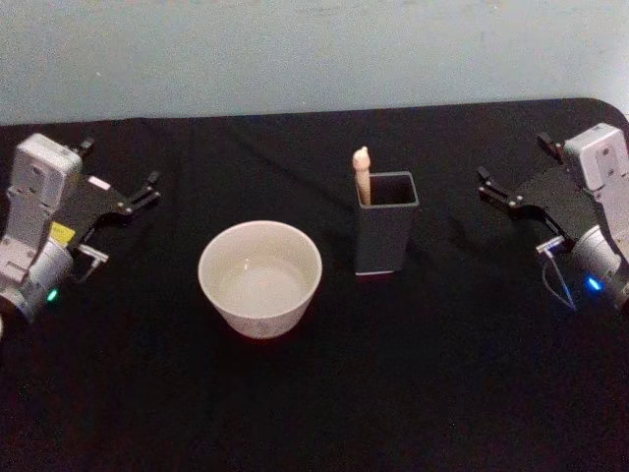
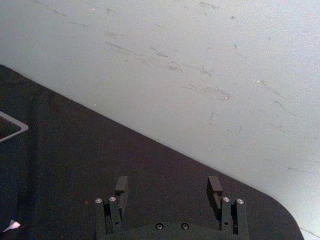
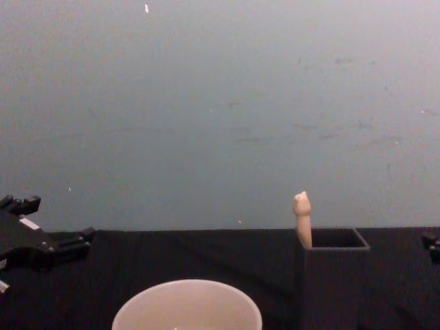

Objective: Pick up the stirring spoon with one hand, stir inside the cup, then place it back in its original position.

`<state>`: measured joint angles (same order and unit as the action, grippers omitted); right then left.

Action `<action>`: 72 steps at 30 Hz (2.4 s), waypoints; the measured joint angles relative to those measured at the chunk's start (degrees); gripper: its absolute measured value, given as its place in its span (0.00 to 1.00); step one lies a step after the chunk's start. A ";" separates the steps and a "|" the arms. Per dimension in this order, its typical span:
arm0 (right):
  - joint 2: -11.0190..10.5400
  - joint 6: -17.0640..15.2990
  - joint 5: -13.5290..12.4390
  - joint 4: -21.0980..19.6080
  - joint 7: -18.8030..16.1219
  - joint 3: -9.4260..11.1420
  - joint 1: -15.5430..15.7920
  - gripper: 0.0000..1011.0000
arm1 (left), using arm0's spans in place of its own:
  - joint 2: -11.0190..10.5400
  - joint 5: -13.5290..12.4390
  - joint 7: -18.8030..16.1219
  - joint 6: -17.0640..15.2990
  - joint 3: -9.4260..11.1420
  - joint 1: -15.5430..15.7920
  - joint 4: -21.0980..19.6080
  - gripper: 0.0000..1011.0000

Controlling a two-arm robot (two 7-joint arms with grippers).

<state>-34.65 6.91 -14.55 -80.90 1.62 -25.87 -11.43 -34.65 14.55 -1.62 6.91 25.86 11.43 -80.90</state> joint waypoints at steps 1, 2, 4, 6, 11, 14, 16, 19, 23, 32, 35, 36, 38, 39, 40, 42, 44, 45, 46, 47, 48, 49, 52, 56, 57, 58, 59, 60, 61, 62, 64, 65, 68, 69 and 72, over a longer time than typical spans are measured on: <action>0.00 0.00 0.00 0.00 0.00 0.00 0.00 0.99 | 0.00 0.00 0.00 0.00 0.00 0.00 0.00 0.99; 0.00 0.00 0.00 0.00 0.00 0.00 0.00 0.99 | 0.00 0.00 0.00 0.00 0.00 0.00 0.00 0.99; 0.00 0.00 0.00 0.00 0.00 0.00 0.00 0.99 | 0.00 0.00 0.00 0.00 0.00 0.00 0.00 0.99; 0.00 -0.01 0.00 0.00 0.00 0.00 0.00 0.99 | 0.00 0.00 0.00 0.00 0.00 0.00 0.00 0.99; 0.00 0.00 0.00 0.00 0.00 0.00 0.00 0.99 | 0.00 0.00 0.00 0.00 0.00 0.00 0.00 0.99; 0.00 0.00 0.00 0.00 0.00 0.00 0.00 0.99 | 0.00 0.00 0.00 0.00 0.00 0.00 0.00 0.99; 0.00 0.00 0.00 0.00 0.00 0.00 0.00 0.99 | 0.00 0.00 0.00 0.00 0.00 0.00 0.00 0.99; 0.00 0.00 0.00 0.00 0.00 0.00 0.00 0.99 | 0.00 0.00 0.00 0.00 0.00 0.00 0.00 0.99; 0.00 0.00 0.00 0.00 0.00 0.00 0.00 0.99 | 0.00 0.00 0.00 0.00 0.00 0.00 0.00 0.99; 0.00 0.00 0.00 0.00 0.00 0.00 0.00 0.99 | 0.00 0.00 0.00 0.00 0.00 0.00 0.00 0.99; 0.00 0.00 0.00 0.00 0.00 0.00 0.00 0.99 | 0.00 0.00 0.00 0.00 0.00 0.00 0.00 0.99; 0.00 0.00 0.00 0.00 0.00 0.00 0.00 0.99 | 0.00 0.00 0.00 0.00 0.00 0.00 0.00 0.99; 0.00 0.00 0.00 0.00 0.00 0.00 0.00 0.99 | 0.00 0.00 0.00 0.00 0.00 0.00 0.00 0.99; 0.00 0.00 0.00 0.00 0.00 0.00 0.00 0.99 | 0.00 0.00 0.00 0.00 0.00 0.00 0.00 0.99; 0.00 0.00 0.00 0.00 0.00 0.00 0.00 0.99 | 0.00 0.00 0.00 0.00 0.00 0.00 0.00 0.99; 0.00 0.00 0.00 0.00 0.00 0.00 0.00 0.99 | 0.00 0.00 0.00 0.00 0.00 0.00 0.00 0.99; 0.00 0.00 0.00 0.00 0.00 0.00 0.00 0.99 | 0.00 0.00 0.00 0.00 0.00 0.00 0.00 0.99; 0.00 0.00 0.00 0.00 0.00 0.00 0.00 0.99 | 0.00 0.00 0.00 0.00 0.00 0.00 0.00 0.99; 0.00 0.00 0.00 0.00 0.00 0.00 0.00 0.99 | 0.00 0.00 0.00 0.00 0.00 0.00 0.00 0.99; 0.00 0.00 0.00 0.00 0.00 0.00 0.00 0.99 | 0.00 0.00 0.00 0.00 0.00 0.00 0.00 0.99; 0.00 0.00 0.00 0.00 0.00 0.00 0.00 0.99 | 0.00 0.00 0.00 0.00 0.00 0.00 0.00 0.99; 0.00 -0.01 0.00 0.00 0.00 0.00 0.00 0.99 | 0.00 0.00 0.00 0.00 0.00 0.00 0.00 0.99; 0.00 -0.01 0.00 0.00 0.00 0.00 0.00 0.99 | 0.00 0.00 0.00 0.00 0.00 0.00 0.00 0.99; 0.00 -0.01 0.00 0.00 0.00 0.00 0.00 0.99 | 0.00 0.00 0.00 0.00 0.00 0.00 0.00 0.99; 0.00 0.00 0.00 0.00 0.00 0.00 0.00 0.99 | 0.00 0.00 0.00 0.00 0.00 0.00 0.00 0.99; 0.00 0.00 0.00 0.00 0.00 0.00 0.00 0.99 | 0.00 0.00 0.00 0.00 0.00 0.00 0.00 0.99; 0.00 -0.01 0.00 0.00 0.00 0.00 0.00 0.99 | 0.00 -0.01 0.00 0.00 0.00 0.00 0.00 0.99; 0.00 0.00 0.00 0.00 0.00 0.00 0.00 0.99 | 0.00 0.00 0.00 0.00 0.00 0.00 0.00 0.99; 0.00 0.00 0.00 0.00 0.00 0.00 0.00 0.99 | 0.00 0.00 0.00 0.00 0.00 0.00 0.00 0.99; 0.00 -0.01 0.00 0.00 0.00 0.00 0.00 0.99 | 0.00 0.00 0.00 0.00 0.00 0.00 0.00 0.99; 0.00 -0.01 0.00 0.00 0.00 0.00 0.00 0.99 | 0.00 0.00 0.00 0.00 0.00 0.00 0.00 0.99; 0.00 0.00 0.00 0.00 0.00 0.00 0.00 0.99 | 0.00 0.00 0.00 0.00 0.00 0.00 0.00 0.99; 0.00 0.00 0.00 0.00 0.00 0.00 0.00 0.99 | 0.00 0.00 0.00 0.00 0.00 0.00 0.00 0.99; 0.00 -0.01 0.00 0.00 0.00 0.00 0.00 0.99 | 0.00 0.00 0.00 0.00 0.00 0.00 0.00 0.99; 0.00 0.00 0.00 0.00 0.00 0.00 0.00 0.99 | 0.00 0.00 0.00 0.00 0.00 0.00 0.00 0.99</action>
<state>-34.64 6.91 -14.55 -80.90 1.62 -25.86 -11.43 -34.65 14.55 -1.62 6.91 25.86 11.43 -80.90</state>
